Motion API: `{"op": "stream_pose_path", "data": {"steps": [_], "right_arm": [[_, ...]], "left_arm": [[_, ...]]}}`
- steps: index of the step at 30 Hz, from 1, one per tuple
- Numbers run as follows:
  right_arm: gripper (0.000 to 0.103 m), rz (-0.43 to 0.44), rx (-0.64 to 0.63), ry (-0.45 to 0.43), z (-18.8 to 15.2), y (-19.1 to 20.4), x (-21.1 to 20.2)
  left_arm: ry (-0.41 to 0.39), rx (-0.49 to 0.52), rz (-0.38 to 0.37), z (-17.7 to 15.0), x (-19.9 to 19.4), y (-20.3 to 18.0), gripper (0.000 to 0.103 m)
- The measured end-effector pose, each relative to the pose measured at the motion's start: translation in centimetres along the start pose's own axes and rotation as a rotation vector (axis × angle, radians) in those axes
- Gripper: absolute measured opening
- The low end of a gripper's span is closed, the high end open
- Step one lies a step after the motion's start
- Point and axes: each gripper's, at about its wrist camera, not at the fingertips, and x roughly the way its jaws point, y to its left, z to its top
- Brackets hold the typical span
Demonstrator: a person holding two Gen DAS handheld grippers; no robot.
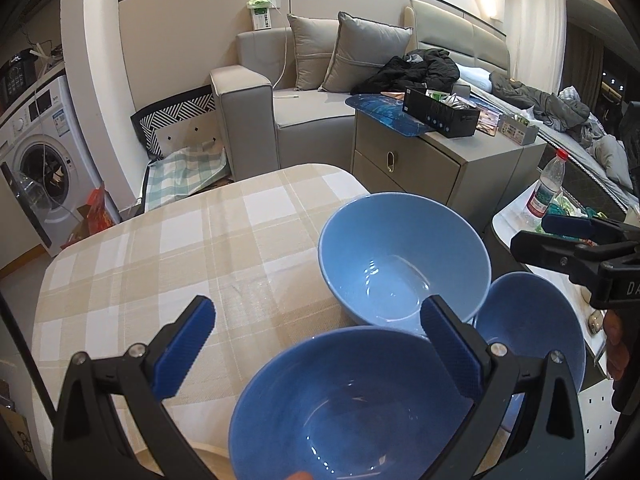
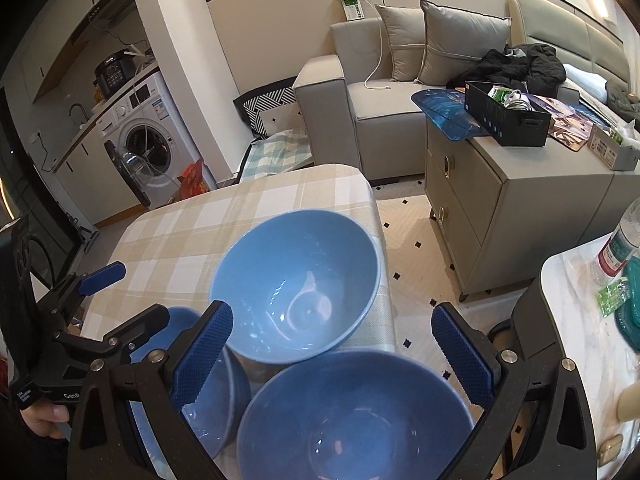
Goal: Organize plates and bowls
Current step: 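Lower both open tools onto the rim of the large blue bowl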
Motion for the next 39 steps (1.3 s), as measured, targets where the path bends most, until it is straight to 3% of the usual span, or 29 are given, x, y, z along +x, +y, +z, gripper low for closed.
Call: {"op": "stream_pose_path", "data": {"steps": [20, 27, 39], "right_arm": [[0.101, -0.012, 0.027, 0.078, 0.9, -2.1, 5.8], [0.096, -0.006, 0.044, 0.106, 1.0, -2.3, 7.4], [0.086, -0.013, 0.045, 0.141, 0.8, -2.4, 8.8]], "left_arm": [[0.057, -0.003, -0.012, 1.2, 5.6, -0.8, 0.103], [0.08, 0.014, -0.017, 1.3, 6.7, -1.1, 0.101], [0.126, -0.02, -0.051, 1.0, 8.5, -0.8, 0.082]]}}
